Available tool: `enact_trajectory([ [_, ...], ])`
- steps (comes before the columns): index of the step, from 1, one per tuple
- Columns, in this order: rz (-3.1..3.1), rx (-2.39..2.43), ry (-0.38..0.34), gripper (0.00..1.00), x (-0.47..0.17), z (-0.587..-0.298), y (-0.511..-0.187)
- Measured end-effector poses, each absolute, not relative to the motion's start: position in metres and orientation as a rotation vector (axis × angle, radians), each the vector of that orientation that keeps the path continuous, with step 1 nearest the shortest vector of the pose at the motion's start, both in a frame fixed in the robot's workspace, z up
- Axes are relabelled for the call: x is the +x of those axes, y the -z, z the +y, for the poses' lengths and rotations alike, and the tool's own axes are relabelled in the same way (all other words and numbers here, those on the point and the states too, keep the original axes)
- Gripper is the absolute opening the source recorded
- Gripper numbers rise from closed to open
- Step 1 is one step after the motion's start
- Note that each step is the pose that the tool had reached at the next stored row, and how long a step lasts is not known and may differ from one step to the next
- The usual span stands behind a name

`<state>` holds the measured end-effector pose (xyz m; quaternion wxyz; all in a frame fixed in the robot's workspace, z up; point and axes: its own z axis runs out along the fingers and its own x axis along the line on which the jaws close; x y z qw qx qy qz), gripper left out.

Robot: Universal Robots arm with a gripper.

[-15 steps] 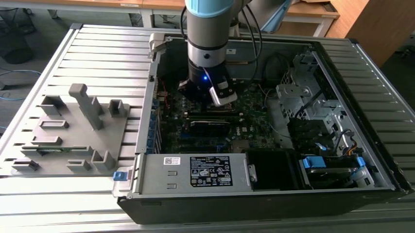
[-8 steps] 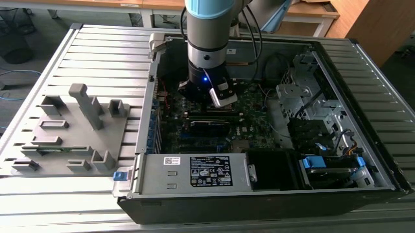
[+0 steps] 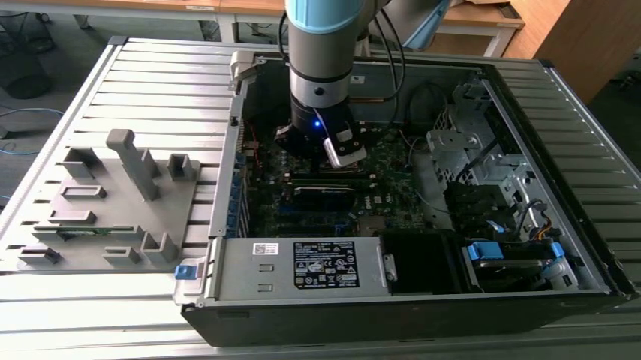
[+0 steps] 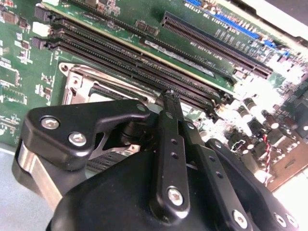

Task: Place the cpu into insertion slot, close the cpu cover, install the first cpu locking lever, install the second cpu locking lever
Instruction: 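Install the second cpu locking lever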

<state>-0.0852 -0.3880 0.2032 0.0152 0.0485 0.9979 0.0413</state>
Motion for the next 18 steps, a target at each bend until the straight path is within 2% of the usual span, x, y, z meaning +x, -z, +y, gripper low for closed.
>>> enact_trajectory([
  [6,3.104,0.152,-0.175,0.11,-0.0856,-0.3883,-0.2021],
  [18,3.102,0.152,-0.222,0.11,-0.0878,-0.3886,-0.1981],
])
